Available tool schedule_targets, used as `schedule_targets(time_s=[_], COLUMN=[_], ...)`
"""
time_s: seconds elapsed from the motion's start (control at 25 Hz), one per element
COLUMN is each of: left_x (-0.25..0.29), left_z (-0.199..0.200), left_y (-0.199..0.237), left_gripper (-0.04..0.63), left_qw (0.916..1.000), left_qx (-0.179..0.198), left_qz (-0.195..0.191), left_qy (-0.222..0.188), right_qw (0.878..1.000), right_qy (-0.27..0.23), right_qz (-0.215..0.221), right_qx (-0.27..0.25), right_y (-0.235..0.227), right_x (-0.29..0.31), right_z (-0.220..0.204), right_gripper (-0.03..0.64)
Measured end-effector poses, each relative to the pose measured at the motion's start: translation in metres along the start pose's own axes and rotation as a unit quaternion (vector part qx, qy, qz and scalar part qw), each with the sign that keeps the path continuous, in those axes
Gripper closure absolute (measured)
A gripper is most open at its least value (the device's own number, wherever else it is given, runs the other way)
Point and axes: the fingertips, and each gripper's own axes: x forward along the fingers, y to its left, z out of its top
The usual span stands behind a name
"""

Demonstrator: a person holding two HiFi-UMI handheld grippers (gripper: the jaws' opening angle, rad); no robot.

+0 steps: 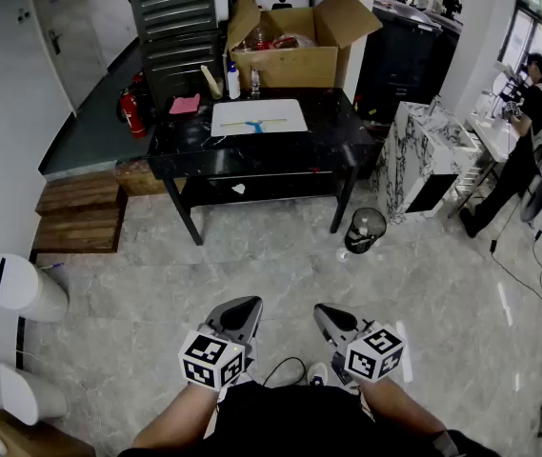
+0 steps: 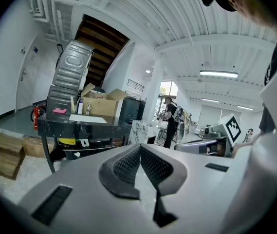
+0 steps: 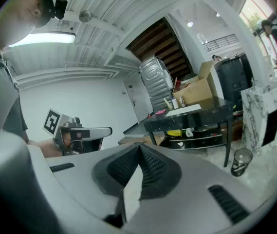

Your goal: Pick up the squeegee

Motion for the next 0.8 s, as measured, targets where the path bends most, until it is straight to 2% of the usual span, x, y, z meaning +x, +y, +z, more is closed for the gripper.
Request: schedule_targets(time_s=[0.32,0.6,0.8], left_x=[0.001,0.002,-0.003], left_z=[-0.003,-0.005,0.001], left_y=[0.006,0.01,0.013], left_gripper=[0.578,0.578,0.578], left_qw=[1.0,0.9998,0.9997], left_qx=[0.003,-0.003,-0.005], left_qz=[-0.003,-0.015,-0.022], left_qy=[0.005,0.014,0.009], right_qw=[1.0,0.998,0.999], right_qy=[0.0,0.01,0.018], right_qz=[-0.007,0.032,0.023], right_qx=[0.004,0.044,0.024], right_y=[0.001,0.017,0.028], right_x=[0.006,0.014,0.02], right_z=[0.003,-0.004,0.0], right_gripper=[0.609,0.609,0.609])
